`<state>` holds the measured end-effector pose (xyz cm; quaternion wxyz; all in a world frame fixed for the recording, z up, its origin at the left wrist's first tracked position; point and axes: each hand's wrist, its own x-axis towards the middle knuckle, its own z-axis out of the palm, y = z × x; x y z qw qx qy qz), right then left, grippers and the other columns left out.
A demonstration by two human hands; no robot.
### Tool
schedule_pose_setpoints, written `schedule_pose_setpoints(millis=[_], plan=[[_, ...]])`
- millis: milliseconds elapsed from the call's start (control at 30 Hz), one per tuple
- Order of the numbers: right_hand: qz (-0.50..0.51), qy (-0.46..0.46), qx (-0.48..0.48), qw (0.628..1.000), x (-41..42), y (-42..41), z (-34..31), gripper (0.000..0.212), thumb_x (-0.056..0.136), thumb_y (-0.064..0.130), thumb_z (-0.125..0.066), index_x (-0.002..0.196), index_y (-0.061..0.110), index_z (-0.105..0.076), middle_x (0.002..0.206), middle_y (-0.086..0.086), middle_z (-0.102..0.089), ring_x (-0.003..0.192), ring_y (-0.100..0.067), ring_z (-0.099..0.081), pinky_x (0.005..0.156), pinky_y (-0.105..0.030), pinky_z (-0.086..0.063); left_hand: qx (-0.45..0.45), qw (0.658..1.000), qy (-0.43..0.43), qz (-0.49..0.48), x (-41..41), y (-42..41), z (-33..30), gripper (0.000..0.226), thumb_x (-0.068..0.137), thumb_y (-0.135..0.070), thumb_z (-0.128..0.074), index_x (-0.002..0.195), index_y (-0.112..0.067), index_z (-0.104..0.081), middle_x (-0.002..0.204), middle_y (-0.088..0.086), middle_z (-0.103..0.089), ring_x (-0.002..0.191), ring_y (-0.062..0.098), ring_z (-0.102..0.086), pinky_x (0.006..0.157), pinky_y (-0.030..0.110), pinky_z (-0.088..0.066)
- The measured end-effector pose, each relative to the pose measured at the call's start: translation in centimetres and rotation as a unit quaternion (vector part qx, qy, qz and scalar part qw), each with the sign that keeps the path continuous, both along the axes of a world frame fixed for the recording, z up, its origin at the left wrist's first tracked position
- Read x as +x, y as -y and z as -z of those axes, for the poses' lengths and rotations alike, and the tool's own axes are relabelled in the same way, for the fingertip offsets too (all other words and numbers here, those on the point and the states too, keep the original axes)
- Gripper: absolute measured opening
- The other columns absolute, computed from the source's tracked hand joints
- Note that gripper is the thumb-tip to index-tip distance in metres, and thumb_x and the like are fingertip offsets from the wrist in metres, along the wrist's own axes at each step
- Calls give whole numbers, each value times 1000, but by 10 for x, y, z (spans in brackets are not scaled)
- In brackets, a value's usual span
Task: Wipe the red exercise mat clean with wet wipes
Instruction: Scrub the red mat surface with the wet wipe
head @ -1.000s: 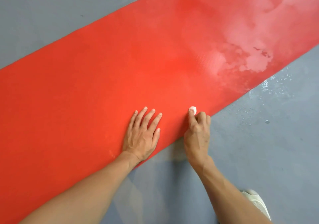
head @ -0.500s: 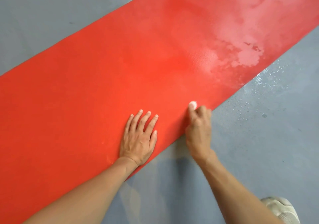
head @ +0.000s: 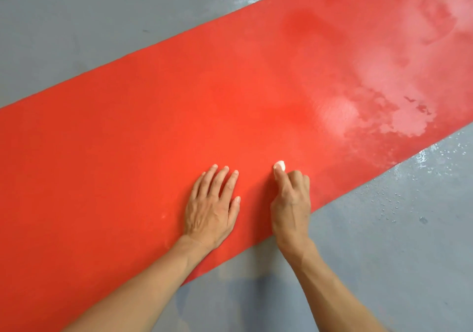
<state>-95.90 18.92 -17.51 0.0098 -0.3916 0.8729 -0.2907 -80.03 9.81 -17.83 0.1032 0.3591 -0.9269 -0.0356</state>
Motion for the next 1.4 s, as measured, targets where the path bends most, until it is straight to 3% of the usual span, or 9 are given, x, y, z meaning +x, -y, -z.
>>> schedule_pose_setpoints(millis=[167, 333, 400, 567, 733, 933, 1033, 1167, 1400], plan=[[-254, -64, 13, 965, 0, -7, -3, 44, 97, 4, -43, 136, 1, -62, 92, -7, -55, 83, -25, -48, 71, -36, -50, 18, 1000, 12, -12, 2, 0, 3, 58, 102, -41, -45, 155, -15, -49, 156, 7, -50, 152, 31, -36, 124, 52, -29], [5, -14, 33, 999, -52, 20, 2, 51, 90, -12, -56, 137, 7, -63, 95, -8, -50, 92, -29, -44, 75, -45, -49, 25, 999, -4, -20, 0, 1, 4, 55, 102, -39, -47, 152, -17, -52, 154, 5, -52, 151, 29, -38, 124, 50, -29], [-26, -11, 30, 999, -14, 25, -1, 51, 90, -9, -52, 138, 7, -61, 95, -6, -50, 91, -27, -43, 74, -39, -47, 31, 999, -14, -16, 1, 2, 5, 53, 103, -36, -45, 151, -16, -53, 154, 5, -52, 151, 28, -38, 125, 50, -28], [-289, -34, 1, 957, 13, 13, 1, 36, 101, 12, -53, 135, 12, -66, 93, 0, -51, 85, -21, -46, 68, -35, -49, 51, 998, -32, -3, 16, 9, -3, 51, 103, -35, -43, 147, -12, -57, 151, 9, -55, 149, 30, -41, 125, 54, -27], [-99, 0, 17, 995, 15, 20, 5, 56, 90, -10, -60, 143, 9, -58, 97, -5, -47, 92, -25, -40, 76, -39, -46, 17, 998, 20, -63, 69, 6, -9, 58, 100, -43, -46, 149, -13, -56, 151, 12, -54, 147, 34, -42, 125, 58, -25], [-376, -48, -5, 925, 82, -12, 6, 45, 98, 4, -45, 142, 3, -58, 92, -4, -52, 80, -25, -44, 72, -40, -50, 31, 994, 58, -90, 118, -16, -9, 63, 99, -48, -45, 153, -15, -52, 154, 8, -52, 150, 31, -39, 121, 64, -28], [-253, -39, -8, 967, 45, 6, 7, 44, 101, 2, -58, 143, 12, -59, 98, -6, -52, 90, -26, -44, 80, -37, -45, 28, 991, 63, -116, 136, -29, -10, 66, 96, -50, -47, 152, -15, -53, 153, 8, -52, 150, 31, -39, 119, 69, -27], [-38, 49, 4, 998, 49, 27, 1, 46, 102, -1, -52, 145, 16, -57, 105, -9, -48, 102, -29, -41, 81, -32, -36, 28, 983, 66, -170, 160, -44, -7, 72, 95, -57, -48, 151, -12, -53, 153, 10, -52, 149, 34, -40, 119, 71, -24], [-194, 8, -2, 981, 74, 98, 4, 50, 94, -7, -53, 139, 12, -63, 101, -8, -54, 96, -30, -45, 79, -39, -46, 17, 978, 57, -202, 183, -52, -6, 83, 93, -67, -51, 150, -5, -53, 152, 11, -53, 148, 33, -42, 118, 67, -30]])
